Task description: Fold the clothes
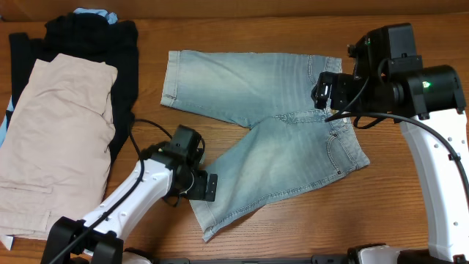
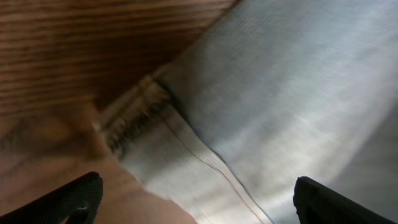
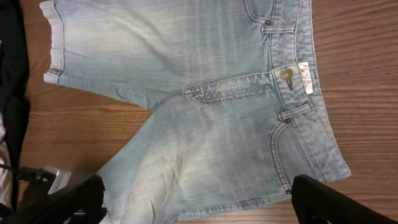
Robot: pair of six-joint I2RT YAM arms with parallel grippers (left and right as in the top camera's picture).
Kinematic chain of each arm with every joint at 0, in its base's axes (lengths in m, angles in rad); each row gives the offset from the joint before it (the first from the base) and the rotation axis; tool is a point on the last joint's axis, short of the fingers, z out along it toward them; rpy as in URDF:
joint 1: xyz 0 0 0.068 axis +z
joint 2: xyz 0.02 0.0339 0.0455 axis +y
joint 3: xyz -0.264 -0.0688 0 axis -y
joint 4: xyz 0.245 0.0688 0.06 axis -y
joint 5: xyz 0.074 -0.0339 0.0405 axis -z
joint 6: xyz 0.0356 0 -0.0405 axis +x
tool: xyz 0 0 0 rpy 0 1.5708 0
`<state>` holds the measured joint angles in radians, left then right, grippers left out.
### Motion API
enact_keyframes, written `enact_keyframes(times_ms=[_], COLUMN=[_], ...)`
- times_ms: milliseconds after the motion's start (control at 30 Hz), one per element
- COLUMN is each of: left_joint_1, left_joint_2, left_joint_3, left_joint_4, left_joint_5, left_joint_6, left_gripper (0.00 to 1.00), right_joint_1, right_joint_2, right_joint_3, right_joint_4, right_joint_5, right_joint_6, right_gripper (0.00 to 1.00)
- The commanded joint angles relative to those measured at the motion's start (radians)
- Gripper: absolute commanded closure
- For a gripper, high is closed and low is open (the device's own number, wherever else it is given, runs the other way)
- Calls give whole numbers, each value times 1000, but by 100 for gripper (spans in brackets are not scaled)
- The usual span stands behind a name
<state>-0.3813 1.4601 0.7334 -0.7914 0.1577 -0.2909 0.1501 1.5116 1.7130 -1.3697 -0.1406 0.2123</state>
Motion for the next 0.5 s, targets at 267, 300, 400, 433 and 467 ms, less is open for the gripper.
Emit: enact_keyframes(times_ms=[267, 300, 400, 433, 467], left_joint_1=[-5, -5, -5, -5, -5], left_joint_2=[-20, -20, -20, -20, -20], left_joint_3=[-81, -84, -87, -88, -89], left_joint_4=[209, 226, 245, 245, 244], left_joint_5=[-168, -167, -167, -169, -169], left_joint_6=[-20, -20, -20, -20, -20], left_gripper=[11, 18, 51, 63, 75], right_joint_1=[-4, -4, -4, -4, -4], right_joint_2=[-13, -13, -13, -13, -13], right_joint_3=[9, 9, 9, 9, 9], right_joint_4=[12, 11, 12, 12, 12], right_joint_5=[17, 20, 21, 25, 29], right_joint_6=[-12, -12, -12, -12, -12], right_gripper=[0, 0, 0, 0, 0])
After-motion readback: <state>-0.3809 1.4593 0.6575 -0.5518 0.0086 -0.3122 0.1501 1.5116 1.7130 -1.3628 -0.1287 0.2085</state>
